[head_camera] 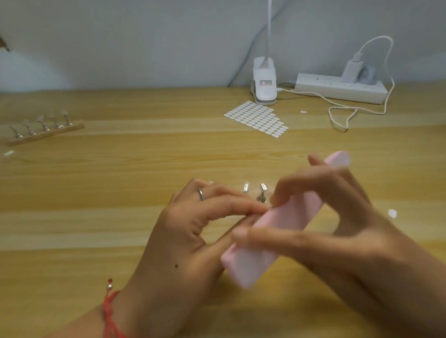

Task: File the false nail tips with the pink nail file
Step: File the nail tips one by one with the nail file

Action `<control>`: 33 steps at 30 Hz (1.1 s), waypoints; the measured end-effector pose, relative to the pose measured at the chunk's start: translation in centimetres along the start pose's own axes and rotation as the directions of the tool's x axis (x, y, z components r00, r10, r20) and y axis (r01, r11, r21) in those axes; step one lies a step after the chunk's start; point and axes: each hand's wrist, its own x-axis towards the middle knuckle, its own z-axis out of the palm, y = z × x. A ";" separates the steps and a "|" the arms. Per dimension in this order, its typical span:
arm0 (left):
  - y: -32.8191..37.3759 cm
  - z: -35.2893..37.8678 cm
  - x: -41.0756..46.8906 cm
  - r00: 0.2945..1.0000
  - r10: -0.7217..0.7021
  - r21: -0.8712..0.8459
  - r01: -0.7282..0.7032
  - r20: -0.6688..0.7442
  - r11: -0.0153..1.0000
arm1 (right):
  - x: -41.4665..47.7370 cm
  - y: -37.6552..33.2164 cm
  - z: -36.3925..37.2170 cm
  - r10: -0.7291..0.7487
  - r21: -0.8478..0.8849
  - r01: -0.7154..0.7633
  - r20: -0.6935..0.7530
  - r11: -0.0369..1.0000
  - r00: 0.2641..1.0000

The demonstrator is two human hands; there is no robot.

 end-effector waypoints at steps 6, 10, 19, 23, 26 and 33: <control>0.0 0.0 0.0 1.000 0.003 0.016 -0.003 -0.002 1.000 | 0.0 0.1 0.0 -0.004 0.003 0.004 0.006 1.000 1.000; -0.1 -0.1 0.0 1.000 0.007 0.000 -0.007 -0.024 1.000 | 0.1 0.0 -0.1 0.045 0.025 -0.045 -0.002 0.999 0.999; 0.0 0.0 0.0 0.998 -0.055 -0.038 0.054 -0.012 0.998 | -0.4 -0.1 0.2 -0.007 0.016 0.007 -0.005 1.000 1.000; 0.1 -0.1 0.0 0.997 -0.073 -0.047 0.071 -0.033 0.996 | -0.1 0.0 -0.1 0.027 0.025 -0.027 -0.014 0.999 1.000; 0.2 0.1 0.1 0.998 -0.069 -0.049 0.069 -0.005 0.996 | -0.5 0.1 0.2 -0.011 0.016 0.011 0.012 1.000 1.000; 0.1 0.0 0.0 0.997 -0.079 -0.068 0.079 0.004 0.995 | -0.3 0.1 0.3 0.001 0.042 -0.001 0.001 0.999 1.000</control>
